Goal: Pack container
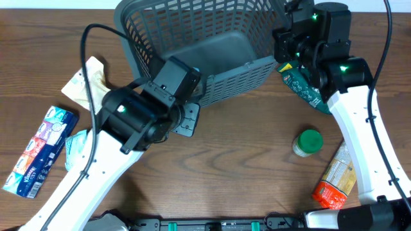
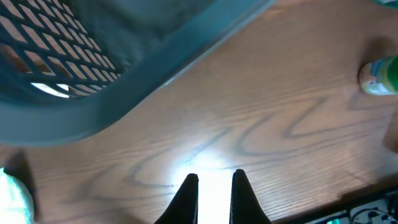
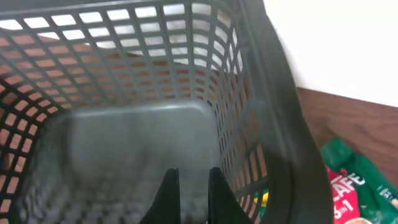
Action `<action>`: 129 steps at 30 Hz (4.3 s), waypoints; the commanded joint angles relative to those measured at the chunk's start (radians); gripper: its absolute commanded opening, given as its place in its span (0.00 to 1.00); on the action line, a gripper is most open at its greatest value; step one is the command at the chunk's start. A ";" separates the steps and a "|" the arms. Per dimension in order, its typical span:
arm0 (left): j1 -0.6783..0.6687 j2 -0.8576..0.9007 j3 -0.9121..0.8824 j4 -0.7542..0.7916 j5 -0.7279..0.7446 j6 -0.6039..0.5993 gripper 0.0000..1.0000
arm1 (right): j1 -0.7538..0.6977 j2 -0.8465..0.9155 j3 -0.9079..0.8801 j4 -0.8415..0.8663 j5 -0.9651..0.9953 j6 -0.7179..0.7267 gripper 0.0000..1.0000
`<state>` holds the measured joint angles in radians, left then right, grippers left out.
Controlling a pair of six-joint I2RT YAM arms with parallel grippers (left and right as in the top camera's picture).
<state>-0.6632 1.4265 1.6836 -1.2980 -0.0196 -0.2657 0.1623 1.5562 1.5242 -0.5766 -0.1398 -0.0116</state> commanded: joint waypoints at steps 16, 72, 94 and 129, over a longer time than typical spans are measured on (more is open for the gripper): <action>0.001 0.147 -0.012 0.038 -0.046 0.055 0.06 | 0.008 0.059 0.013 -0.083 0.013 -0.013 0.01; 0.149 0.003 -0.010 0.109 -0.167 0.168 0.34 | 0.008 0.058 0.150 -0.150 0.039 -0.013 0.62; 0.563 -0.236 -0.010 0.022 -0.351 0.084 0.85 | -0.420 0.122 0.523 -0.562 0.191 0.280 0.01; 0.593 -0.080 -0.010 0.023 -0.328 0.085 0.86 | -0.350 0.430 0.523 -0.599 -0.403 -0.117 0.01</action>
<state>-0.0753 1.3396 1.6760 -1.2755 -0.3466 -0.1612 -0.2146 1.9907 2.0407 -1.1782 -0.5091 -0.0856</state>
